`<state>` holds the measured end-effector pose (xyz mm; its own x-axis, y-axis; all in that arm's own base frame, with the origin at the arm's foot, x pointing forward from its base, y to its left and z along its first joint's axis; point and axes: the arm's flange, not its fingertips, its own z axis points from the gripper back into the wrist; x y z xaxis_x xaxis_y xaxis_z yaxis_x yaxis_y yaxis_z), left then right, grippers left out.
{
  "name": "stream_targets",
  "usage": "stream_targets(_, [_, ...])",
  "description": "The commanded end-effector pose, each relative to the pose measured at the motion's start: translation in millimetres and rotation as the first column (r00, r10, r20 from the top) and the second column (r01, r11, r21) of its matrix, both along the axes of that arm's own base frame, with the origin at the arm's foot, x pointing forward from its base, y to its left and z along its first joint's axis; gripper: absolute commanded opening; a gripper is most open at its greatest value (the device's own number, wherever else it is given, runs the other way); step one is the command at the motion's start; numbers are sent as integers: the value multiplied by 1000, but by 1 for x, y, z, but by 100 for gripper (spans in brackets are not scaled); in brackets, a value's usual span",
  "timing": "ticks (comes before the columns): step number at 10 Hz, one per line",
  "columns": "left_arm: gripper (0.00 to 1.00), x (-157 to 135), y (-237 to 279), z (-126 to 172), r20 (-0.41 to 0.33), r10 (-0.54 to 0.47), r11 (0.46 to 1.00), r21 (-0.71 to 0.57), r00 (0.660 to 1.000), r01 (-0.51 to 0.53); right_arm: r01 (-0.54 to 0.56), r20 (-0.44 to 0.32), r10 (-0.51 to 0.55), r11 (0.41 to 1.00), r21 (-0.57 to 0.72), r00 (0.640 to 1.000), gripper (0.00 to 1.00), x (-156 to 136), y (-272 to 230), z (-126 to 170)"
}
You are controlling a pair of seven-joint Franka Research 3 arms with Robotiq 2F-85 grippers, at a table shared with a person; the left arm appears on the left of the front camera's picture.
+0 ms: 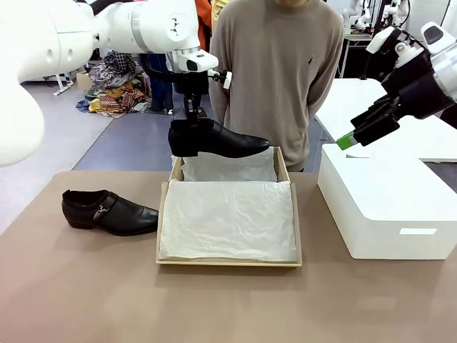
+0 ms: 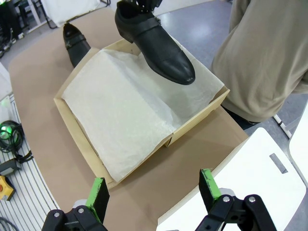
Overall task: Pack the shoes into the box.
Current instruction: Place one shoe of the Shoes into the Shoes Box.
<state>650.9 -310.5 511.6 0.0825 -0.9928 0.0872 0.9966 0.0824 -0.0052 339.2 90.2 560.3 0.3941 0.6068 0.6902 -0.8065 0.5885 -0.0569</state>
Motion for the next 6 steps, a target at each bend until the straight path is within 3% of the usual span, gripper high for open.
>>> stream_targets(1, [0,13,-13,5,5,30,999,11,1000,-30,0,5,0,1000,4,1000,100,0,0,0])
stream_targets(2, [0,17,-18,-4,32,26,999,27,999,-26,0,5,0,1000,4,1000,100,0,0,0])
stream_targets(6, [0,24,-20,-37,16,45,998,36,999,-46,0,5,0,1000,4,1000,100,0,0,0])
